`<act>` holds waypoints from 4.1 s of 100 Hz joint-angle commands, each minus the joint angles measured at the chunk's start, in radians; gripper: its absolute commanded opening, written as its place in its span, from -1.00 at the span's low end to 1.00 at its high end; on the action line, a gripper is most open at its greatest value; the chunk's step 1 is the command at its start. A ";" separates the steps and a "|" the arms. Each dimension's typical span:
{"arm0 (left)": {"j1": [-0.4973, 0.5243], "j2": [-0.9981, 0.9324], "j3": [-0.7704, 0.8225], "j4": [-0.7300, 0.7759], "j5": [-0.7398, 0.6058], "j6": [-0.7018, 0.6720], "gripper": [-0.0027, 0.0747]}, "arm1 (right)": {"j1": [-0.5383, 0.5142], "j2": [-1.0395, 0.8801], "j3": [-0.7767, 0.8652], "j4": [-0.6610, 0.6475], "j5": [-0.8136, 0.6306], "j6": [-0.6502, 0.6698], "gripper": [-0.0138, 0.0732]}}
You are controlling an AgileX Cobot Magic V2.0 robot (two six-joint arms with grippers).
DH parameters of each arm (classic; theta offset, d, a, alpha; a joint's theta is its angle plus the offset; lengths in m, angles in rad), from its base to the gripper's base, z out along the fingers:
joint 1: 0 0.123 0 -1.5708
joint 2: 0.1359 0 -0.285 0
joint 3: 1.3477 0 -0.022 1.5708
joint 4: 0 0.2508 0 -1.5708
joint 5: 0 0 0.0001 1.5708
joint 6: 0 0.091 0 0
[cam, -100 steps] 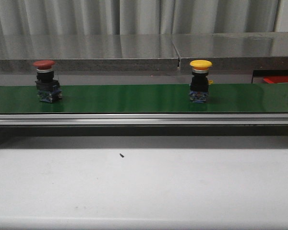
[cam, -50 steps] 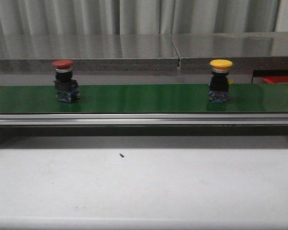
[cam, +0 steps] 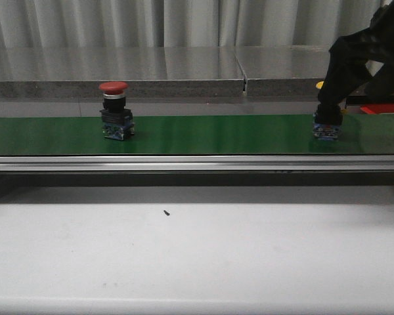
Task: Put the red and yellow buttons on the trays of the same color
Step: 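Move the right gripper over the yellow button at the belt's end, then grasp the yellow button with the right gripper and lift it, then lower the yellow button into the yellow tray and open the right gripper, then move the right gripper over the red button arriving at the belt's end, then grasp the red button with the right gripper and carry it over the red tray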
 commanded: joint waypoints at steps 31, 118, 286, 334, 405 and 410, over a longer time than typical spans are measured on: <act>-0.008 0.004 -0.027 -0.021 -0.074 -0.002 -0.98 | -0.007 0.070 -0.121 0.020 -0.027 -0.006 -0.16; -0.008 0.004 -0.027 -0.021 -0.074 -0.002 -0.98 | -0.741 -0.195 -0.048 0.020 0.200 0.154 -0.40; -0.008 0.004 -0.027 -0.021 -0.074 -0.002 -0.98 | -0.659 -0.174 0.080 -0.002 -0.001 0.070 0.58; -0.008 0.004 -0.027 -0.021 -0.074 -0.002 -0.98 | -0.191 -0.178 0.069 -0.001 0.025 -0.203 0.58; -0.008 0.004 -0.027 -0.021 -0.074 -0.002 -0.98 | -0.017 0.116 -0.236 0.030 0.131 -0.216 0.58; -0.008 0.004 -0.027 -0.021 -0.074 -0.002 -0.98 | -0.017 0.121 -0.243 0.030 0.131 -0.216 0.55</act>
